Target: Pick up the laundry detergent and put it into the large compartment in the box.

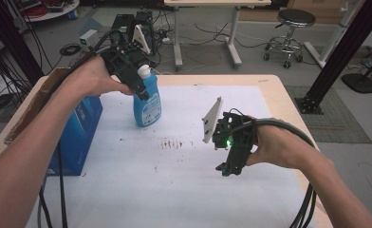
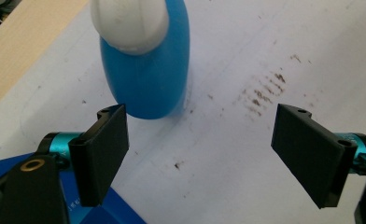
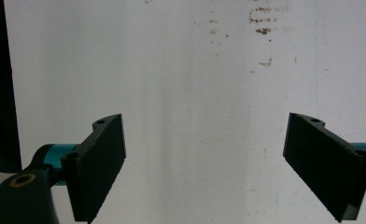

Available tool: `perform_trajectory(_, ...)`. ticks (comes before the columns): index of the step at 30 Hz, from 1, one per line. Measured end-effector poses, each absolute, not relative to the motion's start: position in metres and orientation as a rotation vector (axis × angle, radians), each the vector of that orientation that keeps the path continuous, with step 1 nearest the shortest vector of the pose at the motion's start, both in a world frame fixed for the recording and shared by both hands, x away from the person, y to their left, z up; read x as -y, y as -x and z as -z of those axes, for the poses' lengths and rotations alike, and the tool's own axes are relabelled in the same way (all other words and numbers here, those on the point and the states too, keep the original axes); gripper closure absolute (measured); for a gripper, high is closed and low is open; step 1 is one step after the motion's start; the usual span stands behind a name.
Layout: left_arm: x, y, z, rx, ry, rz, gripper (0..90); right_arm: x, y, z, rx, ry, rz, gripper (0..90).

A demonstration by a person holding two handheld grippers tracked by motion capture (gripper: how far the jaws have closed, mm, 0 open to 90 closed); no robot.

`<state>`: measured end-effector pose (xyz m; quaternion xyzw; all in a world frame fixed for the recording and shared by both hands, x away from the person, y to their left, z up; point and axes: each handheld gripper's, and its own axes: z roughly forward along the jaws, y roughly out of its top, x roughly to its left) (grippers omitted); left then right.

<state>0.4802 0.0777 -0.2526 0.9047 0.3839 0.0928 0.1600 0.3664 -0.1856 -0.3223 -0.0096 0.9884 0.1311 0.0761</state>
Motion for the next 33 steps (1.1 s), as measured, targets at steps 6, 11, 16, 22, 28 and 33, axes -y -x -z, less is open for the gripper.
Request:
perform_trajectory(6,-0.077,-0.485,0.258,-1.141,-2.541,-0.291,19.1,0.186,-0.365,0.322,-2.960,0.014,-0.398,12.2)
perform_trajectory(11,-0.077,-0.492,0.261,-1.164,-2.502,-0.298,19.1,0.187,-0.365,0.321,-2.961,0.014,-0.401,12.2)
perform_trajectory(16,-0.074,-0.497,0.263,-1.174,-2.488,-0.323,19.1,0.187,-0.364,0.321,-2.959,0.017,-0.405,12.2)
perform_trajectory(22,-0.072,-0.502,0.267,-1.187,-2.475,-0.337,19.1,0.187,-0.364,0.320,-2.959,0.007,-0.406,12.2)
perform_trajectory(28,-0.070,-0.506,0.271,-1.188,-2.474,-0.332,19.1,0.188,-0.364,0.319,-2.955,0.007,-0.411,12.2)
perform_trajectory(33,-0.069,-0.509,0.273,-1.186,-2.466,-0.339,19.1,0.188,-0.364,0.320,-2.955,0.009,-0.404,12.2)
